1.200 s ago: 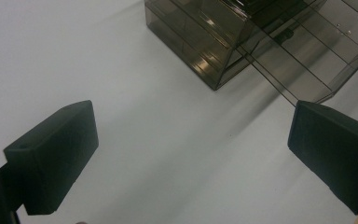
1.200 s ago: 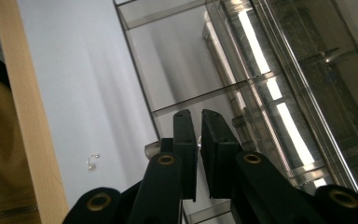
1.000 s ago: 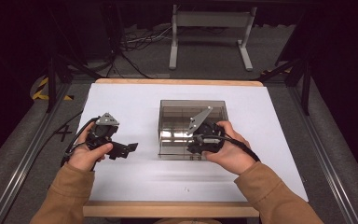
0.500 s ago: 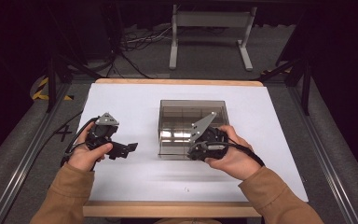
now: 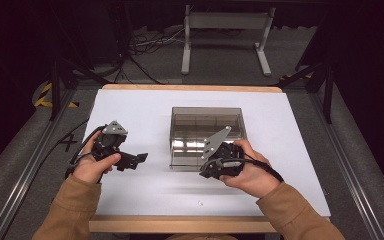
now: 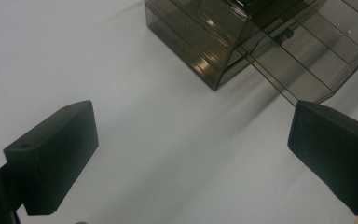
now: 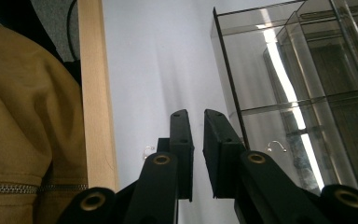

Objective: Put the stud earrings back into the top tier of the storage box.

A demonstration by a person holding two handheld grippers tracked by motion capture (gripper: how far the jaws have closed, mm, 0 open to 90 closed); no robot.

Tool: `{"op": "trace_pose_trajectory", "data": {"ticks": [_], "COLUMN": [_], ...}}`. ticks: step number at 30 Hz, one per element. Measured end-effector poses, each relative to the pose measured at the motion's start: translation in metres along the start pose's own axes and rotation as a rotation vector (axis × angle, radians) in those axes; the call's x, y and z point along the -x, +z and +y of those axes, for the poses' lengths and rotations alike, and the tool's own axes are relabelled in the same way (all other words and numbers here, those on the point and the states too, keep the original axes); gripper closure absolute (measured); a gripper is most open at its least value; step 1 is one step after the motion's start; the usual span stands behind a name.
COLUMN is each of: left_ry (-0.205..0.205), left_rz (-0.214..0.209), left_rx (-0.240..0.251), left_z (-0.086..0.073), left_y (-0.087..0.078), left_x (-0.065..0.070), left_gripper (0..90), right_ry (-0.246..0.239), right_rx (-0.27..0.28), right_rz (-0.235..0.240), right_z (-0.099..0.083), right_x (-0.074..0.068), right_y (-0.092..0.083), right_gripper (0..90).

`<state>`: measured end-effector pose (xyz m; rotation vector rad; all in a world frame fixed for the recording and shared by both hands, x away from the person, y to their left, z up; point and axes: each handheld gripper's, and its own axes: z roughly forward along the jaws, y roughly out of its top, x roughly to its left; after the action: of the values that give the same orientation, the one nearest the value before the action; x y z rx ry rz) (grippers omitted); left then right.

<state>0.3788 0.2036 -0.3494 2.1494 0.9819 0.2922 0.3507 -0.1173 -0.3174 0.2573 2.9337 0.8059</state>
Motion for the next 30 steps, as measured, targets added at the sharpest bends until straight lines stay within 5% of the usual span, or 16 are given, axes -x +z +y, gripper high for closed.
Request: {"op": "trace_pose_trajectory", "data": {"ticks": [30], "left_ry": [0.000], "left_rz": [0.000], "left_rx": [0.000], "left_z": [0.000], "left_y": [0.000], "left_x": [0.000], "left_gripper": [2.2], "right_ry": [-0.021], "right_rx": [-0.099], "right_rz": [0.077], "right_z": [-0.011], "right_x": [-0.016], "right_y": [0.042], "right_gripper": [80.5]}}
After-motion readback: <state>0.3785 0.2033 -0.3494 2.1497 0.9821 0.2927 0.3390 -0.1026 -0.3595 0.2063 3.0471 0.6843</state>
